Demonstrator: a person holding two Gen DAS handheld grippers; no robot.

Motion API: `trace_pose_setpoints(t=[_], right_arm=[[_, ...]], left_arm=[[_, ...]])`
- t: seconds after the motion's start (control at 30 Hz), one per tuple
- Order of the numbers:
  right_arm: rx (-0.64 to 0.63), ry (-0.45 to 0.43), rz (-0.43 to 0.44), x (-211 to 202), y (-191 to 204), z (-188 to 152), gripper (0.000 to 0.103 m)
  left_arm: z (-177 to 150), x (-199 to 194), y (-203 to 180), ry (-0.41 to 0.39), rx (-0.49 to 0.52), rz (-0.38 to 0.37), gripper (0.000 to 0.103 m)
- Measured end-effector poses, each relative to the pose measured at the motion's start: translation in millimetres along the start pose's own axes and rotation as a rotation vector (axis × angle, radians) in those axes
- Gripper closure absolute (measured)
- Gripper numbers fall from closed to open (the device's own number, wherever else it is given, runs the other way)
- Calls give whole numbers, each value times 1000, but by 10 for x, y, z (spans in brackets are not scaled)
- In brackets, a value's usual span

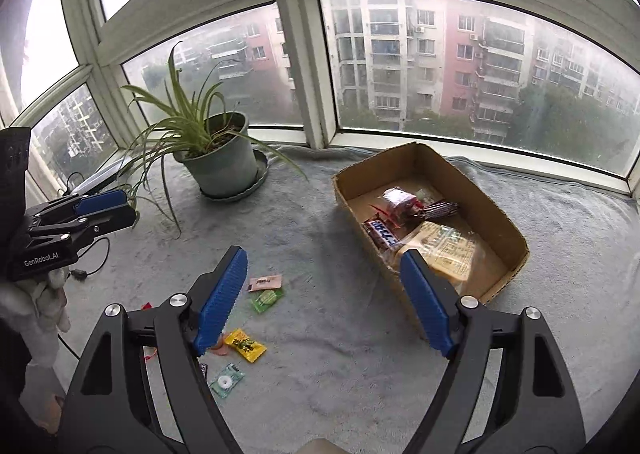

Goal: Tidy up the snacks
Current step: 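Move both tools back over the remaining snacks on the floor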

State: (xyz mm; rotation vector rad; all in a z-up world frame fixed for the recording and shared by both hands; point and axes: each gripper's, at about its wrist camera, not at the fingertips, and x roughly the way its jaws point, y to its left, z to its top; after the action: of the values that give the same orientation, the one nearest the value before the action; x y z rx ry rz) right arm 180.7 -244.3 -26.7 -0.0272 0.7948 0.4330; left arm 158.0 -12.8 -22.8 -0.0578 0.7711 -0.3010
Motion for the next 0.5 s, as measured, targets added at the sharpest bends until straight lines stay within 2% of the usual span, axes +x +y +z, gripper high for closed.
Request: trace_pose_setpoints(t=[0.3, 0.5], right_arm=[[-86, 106, 77, 311, 307, -308, 22], [-169, 182, 125, 542, 508, -492, 22]], left_arm=[[-596, -77, 431, 104, -95, 54, 53], [-1037, -57, 623, 186, -196, 54, 53]])
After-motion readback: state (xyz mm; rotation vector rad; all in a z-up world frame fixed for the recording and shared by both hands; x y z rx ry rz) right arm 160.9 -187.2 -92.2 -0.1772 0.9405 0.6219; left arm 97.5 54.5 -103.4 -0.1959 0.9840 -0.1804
